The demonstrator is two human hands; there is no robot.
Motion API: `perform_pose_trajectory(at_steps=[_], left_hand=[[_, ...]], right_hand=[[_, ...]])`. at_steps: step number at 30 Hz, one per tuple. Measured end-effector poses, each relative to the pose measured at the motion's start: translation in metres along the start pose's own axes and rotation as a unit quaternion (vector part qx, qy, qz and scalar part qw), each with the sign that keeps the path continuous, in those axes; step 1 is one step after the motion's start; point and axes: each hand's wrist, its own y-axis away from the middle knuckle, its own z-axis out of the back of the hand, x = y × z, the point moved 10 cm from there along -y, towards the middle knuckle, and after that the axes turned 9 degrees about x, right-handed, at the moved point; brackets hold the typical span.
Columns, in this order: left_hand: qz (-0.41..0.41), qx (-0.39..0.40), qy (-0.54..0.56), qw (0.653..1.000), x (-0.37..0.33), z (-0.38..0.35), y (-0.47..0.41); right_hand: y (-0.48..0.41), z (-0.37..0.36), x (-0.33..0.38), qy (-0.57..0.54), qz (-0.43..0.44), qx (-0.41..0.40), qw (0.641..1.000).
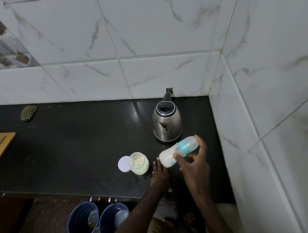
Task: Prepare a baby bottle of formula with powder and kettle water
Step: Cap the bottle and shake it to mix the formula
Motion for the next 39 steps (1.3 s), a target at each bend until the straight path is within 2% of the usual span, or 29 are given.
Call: perform_pose_trajectory(at_steps=[5, 10, 12, 17, 22, 28, 30, 32, 34, 39], left_hand=[[-0.001, -0.014, -0.002, 1.000, -0.002, 0.000, -0.001], [-0.006, 0.006, 0.005, 1.000, -0.002, -0.001, -0.002], [-0.004, -0.001, -0.003, 1.000, -0.001, -0.001, -0.003], [0.006, -0.012, -0.013, 1.000, -0.001, -0.002, -0.004], [0.005, 0.011, -0.020, 1.000, -0.003, -0.003, -0.004], [0.006, -0.010, -0.014, 1.000, -0.003, -0.003, -0.003], [0.006, -0.008, -0.012, 1.000, -0.003, -0.002, -0.004], [0.004, 0.004, -0.008, 1.000, -0.003, -0.003, -0.005], [0.002, 0.008, -0.014, 1.000, -0.003, -0.004, -0.004], [0.005, -0.015, -0.010, 1.000, -0.003, -0.002, -0.002]], right_hand=[[-0.006, 0.044, 0.012, -0.078, 0.028, -0.128, 0.988], [0.002, -0.005, -0.014, 0.020, -0.020, 0.011, 1.000], [-0.004, 0.003, -0.013, 0.006, -0.016, -0.008, 1.000], [-0.014, 0.041, -0.008, -0.060, 0.000, -0.115, 0.992], [-0.004, -0.001, -0.021, 0.028, -0.019, 0.002, 0.999], [-0.013, 0.037, -0.005, -0.046, 0.016, -0.111, 0.993], [-0.011, 0.026, -0.005, -0.031, 0.012, -0.080, 0.996], [-0.007, 0.005, -0.015, 0.012, -0.004, -0.009, 1.000], [-0.005, 0.001, -0.017, 0.027, 0.001, 0.012, 1.000], [-0.011, 0.034, -0.005, -0.048, 0.022, -0.097, 0.994]])
